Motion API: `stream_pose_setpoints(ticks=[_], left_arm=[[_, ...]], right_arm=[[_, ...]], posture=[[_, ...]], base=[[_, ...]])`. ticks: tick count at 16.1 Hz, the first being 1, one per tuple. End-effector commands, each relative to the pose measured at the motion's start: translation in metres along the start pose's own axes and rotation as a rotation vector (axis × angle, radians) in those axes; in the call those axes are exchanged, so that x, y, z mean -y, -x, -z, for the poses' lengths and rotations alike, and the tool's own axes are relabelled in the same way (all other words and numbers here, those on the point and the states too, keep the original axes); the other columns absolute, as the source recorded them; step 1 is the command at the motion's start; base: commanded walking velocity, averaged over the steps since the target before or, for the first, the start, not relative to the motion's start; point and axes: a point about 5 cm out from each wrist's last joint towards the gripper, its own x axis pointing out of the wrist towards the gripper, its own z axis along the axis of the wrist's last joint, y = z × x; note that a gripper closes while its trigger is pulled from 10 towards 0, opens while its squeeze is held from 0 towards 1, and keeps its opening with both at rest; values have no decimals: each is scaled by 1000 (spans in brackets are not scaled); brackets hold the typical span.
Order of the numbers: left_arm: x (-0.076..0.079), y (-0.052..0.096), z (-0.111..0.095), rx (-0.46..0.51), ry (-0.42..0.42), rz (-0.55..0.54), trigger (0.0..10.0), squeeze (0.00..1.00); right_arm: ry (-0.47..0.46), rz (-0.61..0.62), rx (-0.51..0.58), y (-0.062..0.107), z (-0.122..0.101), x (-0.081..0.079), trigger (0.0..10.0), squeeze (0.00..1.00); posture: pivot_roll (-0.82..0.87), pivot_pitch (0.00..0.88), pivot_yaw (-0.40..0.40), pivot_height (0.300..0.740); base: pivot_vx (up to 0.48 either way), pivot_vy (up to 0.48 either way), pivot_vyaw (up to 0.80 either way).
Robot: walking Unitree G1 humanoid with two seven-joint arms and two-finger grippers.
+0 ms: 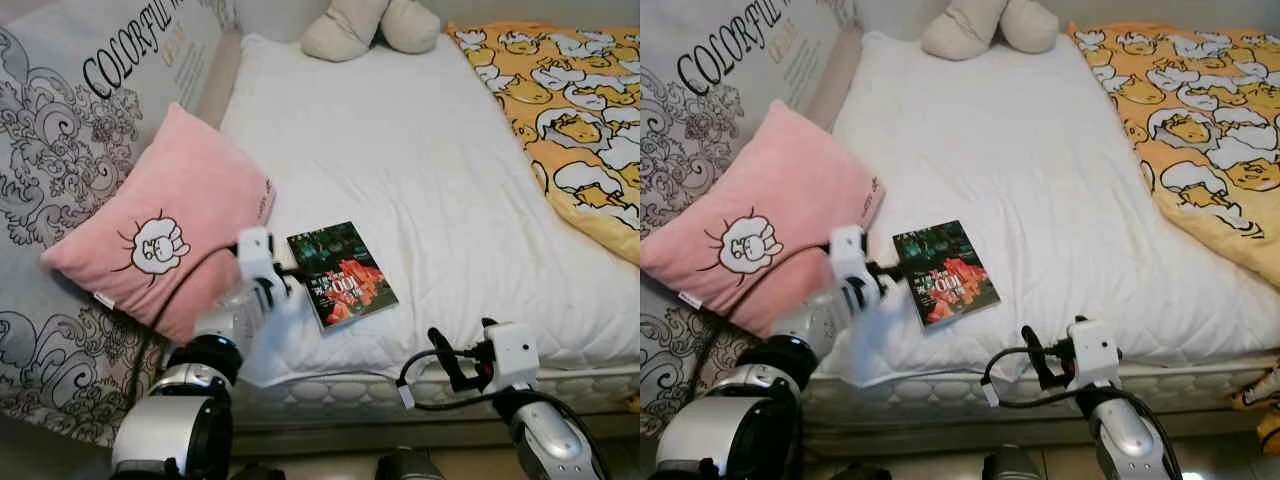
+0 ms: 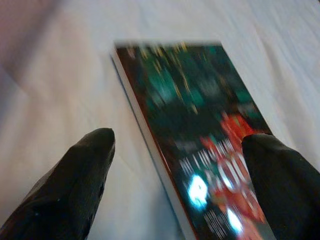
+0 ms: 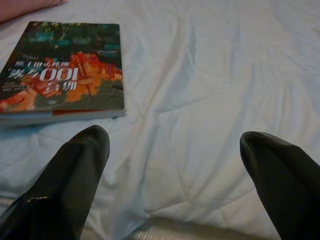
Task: Clean up the room
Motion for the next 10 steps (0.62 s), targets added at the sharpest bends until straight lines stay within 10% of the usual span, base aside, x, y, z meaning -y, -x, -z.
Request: stream_pose_setpoints(ticks=[1, 10], left_arm=[[4, -1, -3, -20, 32, 29, 10000, 0], [19, -9, 2, -70, -3, 10, 10000, 0]], right_arm=[[-8, 2, 5, 3, 1, 3, 10000, 0], [-5, -63, -23, 3, 19, -2, 10000, 0]], posture=[[-213, 0, 53, 704], [-235, 0, 49, 704]], base=[[0, 0, 0], [0, 0, 0]])
